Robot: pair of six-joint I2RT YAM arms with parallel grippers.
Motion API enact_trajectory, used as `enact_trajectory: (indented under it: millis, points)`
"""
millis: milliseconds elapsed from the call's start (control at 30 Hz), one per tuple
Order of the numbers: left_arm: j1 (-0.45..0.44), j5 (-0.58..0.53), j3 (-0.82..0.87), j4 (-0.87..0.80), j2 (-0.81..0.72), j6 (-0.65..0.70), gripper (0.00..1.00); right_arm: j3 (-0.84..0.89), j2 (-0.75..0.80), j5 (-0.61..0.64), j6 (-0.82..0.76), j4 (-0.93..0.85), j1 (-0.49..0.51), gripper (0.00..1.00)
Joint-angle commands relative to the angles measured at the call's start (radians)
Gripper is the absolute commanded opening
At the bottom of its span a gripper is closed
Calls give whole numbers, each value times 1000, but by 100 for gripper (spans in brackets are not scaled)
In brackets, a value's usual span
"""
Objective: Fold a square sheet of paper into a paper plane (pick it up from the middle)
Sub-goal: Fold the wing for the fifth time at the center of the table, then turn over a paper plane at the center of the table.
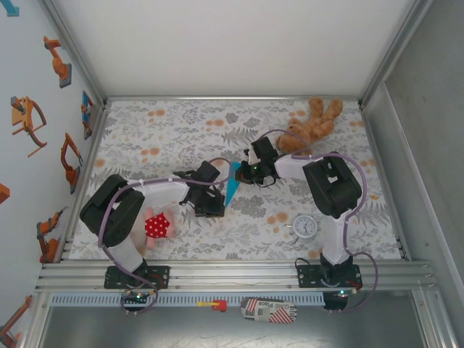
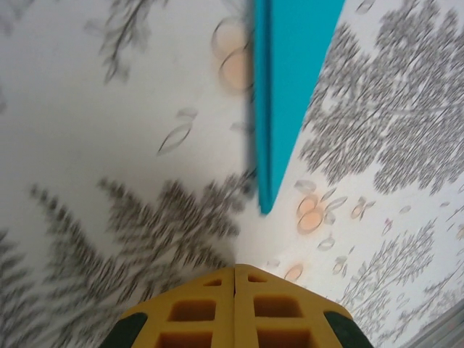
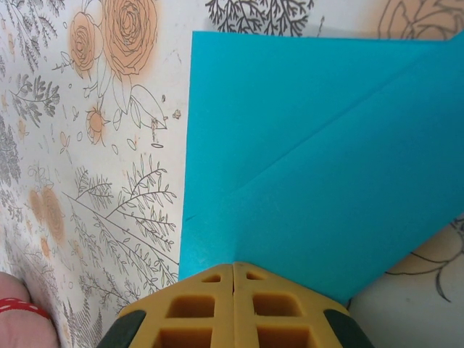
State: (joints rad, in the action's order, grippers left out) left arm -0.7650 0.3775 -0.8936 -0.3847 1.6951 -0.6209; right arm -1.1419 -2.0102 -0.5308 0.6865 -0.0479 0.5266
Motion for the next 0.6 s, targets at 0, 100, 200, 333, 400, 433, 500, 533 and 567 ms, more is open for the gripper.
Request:
enact_trajectory:
  millis: [0,100,200,333,400,433,500,533,567]
  points:
    - [46,-12,-18,-79,-90,27,1,15,14,99,-26,-113,-2,0]
    - [98,-40,-51,-93,-146,40,8,-13,105,70,-18,-126,1,0]
    - [161,-72,-74,-112,-198,56,20,-23,208,71,9,-134,3,12]
    - [253,-106,-100,-123,-255,73,41,-58,297,213,19,-285,18,27]
    - [295,-124,-113,-130,-276,79,53,-85,308,335,25,-387,40,33]
    - [313,-141,-121,-138,-286,86,62,-106,305,407,25,-448,56,37]
    - [327,-216,-125,-155,-310,93,75,-145,290,510,40,-534,85,44]
    - [333,-240,-122,-157,-322,102,80,-162,278,542,51,-562,102,47]
    - [336,-258,-120,-158,-334,105,83,-178,265,568,65,-580,115,55]
